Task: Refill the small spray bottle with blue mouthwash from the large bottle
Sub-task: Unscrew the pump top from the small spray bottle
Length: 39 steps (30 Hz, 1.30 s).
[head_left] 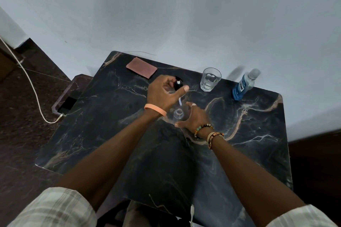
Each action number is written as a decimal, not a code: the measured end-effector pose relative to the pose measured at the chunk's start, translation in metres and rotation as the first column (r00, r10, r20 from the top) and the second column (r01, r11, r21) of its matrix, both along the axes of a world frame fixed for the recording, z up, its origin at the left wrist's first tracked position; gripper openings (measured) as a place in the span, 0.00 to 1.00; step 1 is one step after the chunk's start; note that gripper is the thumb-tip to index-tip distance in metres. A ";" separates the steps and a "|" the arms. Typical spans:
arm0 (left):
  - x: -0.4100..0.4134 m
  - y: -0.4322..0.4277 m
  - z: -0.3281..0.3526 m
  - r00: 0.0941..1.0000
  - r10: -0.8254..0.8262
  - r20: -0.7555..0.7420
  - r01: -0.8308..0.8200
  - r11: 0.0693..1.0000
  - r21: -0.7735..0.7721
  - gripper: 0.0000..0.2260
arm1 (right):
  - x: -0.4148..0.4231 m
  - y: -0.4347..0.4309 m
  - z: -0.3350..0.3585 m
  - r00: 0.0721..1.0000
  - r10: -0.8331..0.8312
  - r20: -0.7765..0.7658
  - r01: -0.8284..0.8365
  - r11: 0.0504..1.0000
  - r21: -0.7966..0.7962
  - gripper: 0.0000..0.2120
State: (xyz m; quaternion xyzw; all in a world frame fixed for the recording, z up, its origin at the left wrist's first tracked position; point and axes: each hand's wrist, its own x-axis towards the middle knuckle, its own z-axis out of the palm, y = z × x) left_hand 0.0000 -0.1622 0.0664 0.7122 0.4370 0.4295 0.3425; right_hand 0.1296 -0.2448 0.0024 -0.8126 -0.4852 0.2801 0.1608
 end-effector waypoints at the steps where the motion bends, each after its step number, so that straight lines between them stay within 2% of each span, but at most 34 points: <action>1: -0.001 0.004 0.005 0.997 0.049 0.058 -0.048 0.999 -0.016 0.15 | 0.002 0.001 0.004 0.999 -0.016 -0.031 0.016 1.000 0.018 0.48; 3: -0.004 0.014 0.011 0.975 0.154 0.161 -0.145 0.987 -0.062 0.14 | 0.007 0.005 0.015 0.997 -0.067 -0.050 0.072 0.991 0.112 0.48; 7: -0.016 0.034 0.006 0.949 0.251 0.191 -0.216 0.958 -0.188 0.14 | 0.008 0.019 0.048 0.976 -0.182 -0.120 0.216 0.894 0.393 0.34; 11: -0.033 0.041 -0.016 0.940 0.314 0.135 -0.264 0.919 -0.294 0.13 | -0.015 0.042 0.075 0.994 -0.050 -0.101 0.093 0.869 0.487 0.22; 13: -0.042 0.040 -0.029 0.944 0.318 0.085 -0.279 0.910 -0.307 0.12 | -0.034 0.054 0.077 0.990 0.000 -0.141 0.066 0.883 0.465 0.18; 17: -0.065 0.041 -0.053 0.959 0.269 -0.087 -0.283 0.923 -0.260 0.13 | -0.075 0.081 0.055 0.967 0.065 -0.247 0.006 0.961 0.275 0.16; 20: -0.083 0.040 -0.071 0.944 0.258 -0.207 -0.305 0.921 -0.241 0.13 | -0.102 0.092 0.031 0.936 0.032 -0.350 0.030 0.985 0.171 0.17; 23: -0.096 0.038 -0.086 0.918 0.271 -0.290 -0.338 0.917 -0.213 0.11 | -0.121 0.093 0.014 0.921 0.011 -0.389 0.041 0.991 0.126 0.17; 28: -0.104 0.044 -0.099 0.911 0.203 -0.359 -0.277 0.946 -0.168 0.08 | -0.137 0.095 0.005 0.936 0.003 -0.351 0.048 0.989 0.139 0.20; 36: -0.113 0.038 -0.124 0.907 0.115 -0.406 -0.252 0.920 -0.301 0.07 | -0.140 0.085 -0.006 0.969 0.095 -0.228 -0.081 0.994 0.068 0.20; 39: -0.115 0.036 -0.130 0.903 0.099 -0.419 -0.252 0.910 -0.329 0.08 | -0.142 0.085 -0.012 0.960 0.106 -0.261 -0.096 0.994 0.054 0.20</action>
